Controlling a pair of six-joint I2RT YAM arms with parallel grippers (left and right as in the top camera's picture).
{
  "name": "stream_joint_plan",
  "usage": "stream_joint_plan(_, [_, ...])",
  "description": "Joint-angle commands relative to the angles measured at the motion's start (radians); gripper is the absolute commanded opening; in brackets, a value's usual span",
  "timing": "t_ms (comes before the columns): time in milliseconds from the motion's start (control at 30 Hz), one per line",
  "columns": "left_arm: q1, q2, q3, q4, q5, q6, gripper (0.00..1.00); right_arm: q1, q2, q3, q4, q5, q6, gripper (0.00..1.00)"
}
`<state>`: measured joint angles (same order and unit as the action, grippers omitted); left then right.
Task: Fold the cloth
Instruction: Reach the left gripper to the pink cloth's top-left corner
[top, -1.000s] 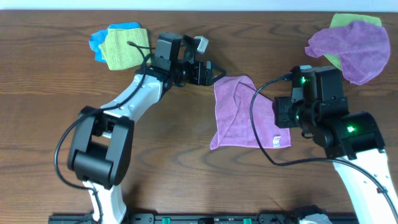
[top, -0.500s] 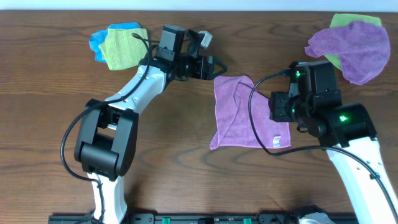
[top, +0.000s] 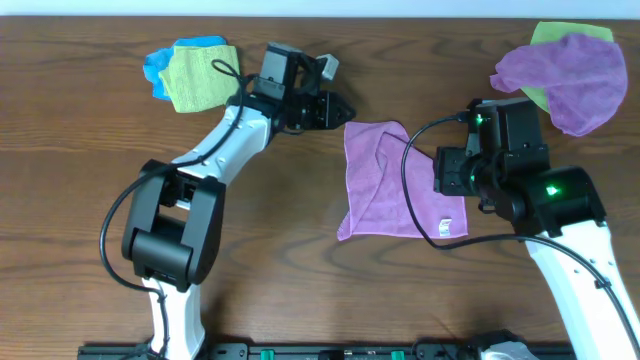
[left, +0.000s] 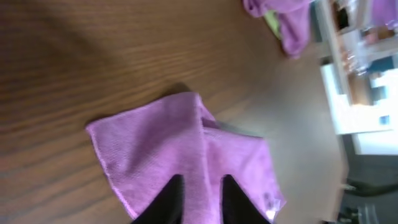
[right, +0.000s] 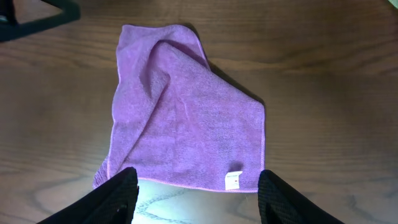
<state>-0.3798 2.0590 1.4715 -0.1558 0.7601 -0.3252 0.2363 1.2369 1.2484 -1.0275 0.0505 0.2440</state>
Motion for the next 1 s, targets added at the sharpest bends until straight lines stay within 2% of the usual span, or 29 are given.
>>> stream_joint_plan(0, [-0.052,0.013,0.037,-0.016,-0.142,0.087,0.09,-0.004,-0.001,-0.001,-0.004,0.027,-0.021,0.54])
stream_joint_plan(33, [-0.066,0.013,0.052,-0.04,-0.183,0.114,0.06,-0.004,-0.001,-0.001,-0.005,0.056,-0.021,0.52])
stream_joint_plan(233, [-0.112,0.013,0.143,-0.177,-0.469,0.276,0.06,-0.004,0.0,-0.001,-0.005,0.103,-0.021,0.51])
stream_joint_plan(400, [-0.11,0.018,0.163,-0.169,-0.558,0.301,0.06,-0.004,0.017,-0.002,-0.006,0.103,-0.021,0.47])
stream_joint_plan(733, [-0.121,0.16,0.317,-0.275,-0.553,0.335,0.06,-0.004,0.071,-0.002,-0.026,0.099,-0.011,0.39])
stream_joint_plan(967, [-0.137,0.201,0.329,-0.312,-0.515,0.337,0.06,-0.004,0.071,-0.002,-0.03,0.1,-0.004,0.36])
